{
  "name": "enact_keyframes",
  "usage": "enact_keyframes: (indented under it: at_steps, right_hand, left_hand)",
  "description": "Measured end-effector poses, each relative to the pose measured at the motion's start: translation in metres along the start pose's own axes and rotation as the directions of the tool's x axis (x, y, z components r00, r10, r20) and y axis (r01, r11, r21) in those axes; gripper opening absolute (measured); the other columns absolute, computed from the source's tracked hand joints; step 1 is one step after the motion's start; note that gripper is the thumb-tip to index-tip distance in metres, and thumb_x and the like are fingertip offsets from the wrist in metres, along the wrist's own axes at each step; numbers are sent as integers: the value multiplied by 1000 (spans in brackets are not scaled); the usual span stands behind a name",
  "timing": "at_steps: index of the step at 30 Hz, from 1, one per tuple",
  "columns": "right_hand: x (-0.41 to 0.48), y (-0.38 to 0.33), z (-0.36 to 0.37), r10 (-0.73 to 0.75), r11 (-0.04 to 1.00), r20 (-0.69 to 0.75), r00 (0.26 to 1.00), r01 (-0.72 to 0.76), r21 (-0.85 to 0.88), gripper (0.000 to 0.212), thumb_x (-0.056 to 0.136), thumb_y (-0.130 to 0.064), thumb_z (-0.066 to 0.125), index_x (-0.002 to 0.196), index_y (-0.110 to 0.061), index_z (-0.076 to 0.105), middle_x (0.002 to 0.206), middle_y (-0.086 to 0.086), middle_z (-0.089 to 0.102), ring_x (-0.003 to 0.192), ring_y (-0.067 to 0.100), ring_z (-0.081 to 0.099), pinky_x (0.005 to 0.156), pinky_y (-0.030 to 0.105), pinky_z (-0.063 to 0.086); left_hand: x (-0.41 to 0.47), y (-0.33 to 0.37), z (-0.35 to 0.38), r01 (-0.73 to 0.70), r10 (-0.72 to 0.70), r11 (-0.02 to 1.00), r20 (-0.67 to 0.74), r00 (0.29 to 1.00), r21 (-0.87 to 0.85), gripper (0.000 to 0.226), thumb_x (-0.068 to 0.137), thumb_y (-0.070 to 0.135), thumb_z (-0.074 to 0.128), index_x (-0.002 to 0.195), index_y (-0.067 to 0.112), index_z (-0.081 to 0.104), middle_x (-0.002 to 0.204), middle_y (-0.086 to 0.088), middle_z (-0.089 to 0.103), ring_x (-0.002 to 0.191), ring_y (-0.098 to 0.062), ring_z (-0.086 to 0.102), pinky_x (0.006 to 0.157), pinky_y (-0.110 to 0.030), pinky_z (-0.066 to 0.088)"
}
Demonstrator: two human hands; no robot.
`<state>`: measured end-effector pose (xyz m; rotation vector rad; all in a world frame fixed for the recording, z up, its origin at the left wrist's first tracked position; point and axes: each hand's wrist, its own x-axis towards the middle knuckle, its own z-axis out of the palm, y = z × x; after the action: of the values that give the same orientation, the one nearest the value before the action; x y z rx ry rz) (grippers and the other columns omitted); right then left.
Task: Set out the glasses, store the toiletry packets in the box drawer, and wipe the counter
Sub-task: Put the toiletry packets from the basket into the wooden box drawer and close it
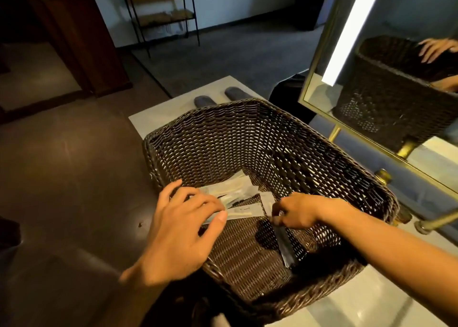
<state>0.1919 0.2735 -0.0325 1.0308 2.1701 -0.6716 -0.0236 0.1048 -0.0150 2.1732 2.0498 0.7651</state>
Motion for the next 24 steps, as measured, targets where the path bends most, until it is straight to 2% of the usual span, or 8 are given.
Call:
enact_keyframes:
  at_steps: [2,4,7,10,13,18,22,24]
  right_hand:
    - [38,7,-6,118,993,136,984,-116,-23,33,103,-28,50,132,-17,58,93,-5,59,72,8,55,60,15,47]
    - [65,18,-5,196,981,151,969,-192,-42,33,104,-22,47,133,-9,56,88,-4,57,66,6,52,55,13,46]
    - [93,28,3,281,960,107,954,-280,-25,39,102,-26,52,135,-5,55,121,10,64,96,19,65,84,24,56]
    - [108,21,14,290,957,197,937,-278,-85,41,103,-32,52,138,-12,52,137,9,58,122,24,61,95,27,50]
    - [121,17,23,251,962,109,962,-236,-136,40,99,-46,53,128,-19,61,127,3,65,105,17,62,85,25,49]
    - [134,25,29,214,977,159,964,-207,-60,34,100,-15,56,133,-8,56,127,7,61,125,25,59,89,18,48]
    - [135,20,21,164,986,201,966,-164,-17,34,93,-4,61,126,-10,62,126,6,62,117,25,62,99,28,51]
    - [131,14,15,144,989,236,961,-147,-3,27,94,-4,61,119,-12,64,105,1,63,96,19,63,85,26,54]
  left_hand:
    - [0,-4,5,-12,10,999,-47,999,-41,36,97,49,41,97,36,75,105,28,68,108,4,50,115,-47,28]
    - [-2,-9,9,-33,25,996,-93,995,-86,33,95,45,45,97,35,76,107,28,69,111,5,49,117,-45,26]
    - [-5,-16,12,-116,99,988,-157,983,-104,29,92,36,49,96,29,77,111,21,71,112,-3,53,118,-51,25]
    - [-5,-18,12,-102,85,988,-138,987,-117,39,98,41,39,97,28,76,113,19,71,114,-6,54,117,-58,24]
    - [-10,-21,14,-105,80,984,-166,983,-145,49,102,44,33,100,23,77,116,14,71,117,-11,56,119,-60,21]
    - [-9,-33,15,-91,59,985,-208,976,-146,52,103,42,31,104,18,76,124,4,67,124,-17,56,120,-60,18]
    - [-7,-47,14,-63,32,985,-188,982,-162,55,104,49,26,118,20,71,132,2,64,136,-21,48,122,-59,10]
    - [-6,-48,14,-55,26,985,-180,983,-161,59,104,50,24,117,19,72,132,1,64,136,-22,48,123,-55,8]
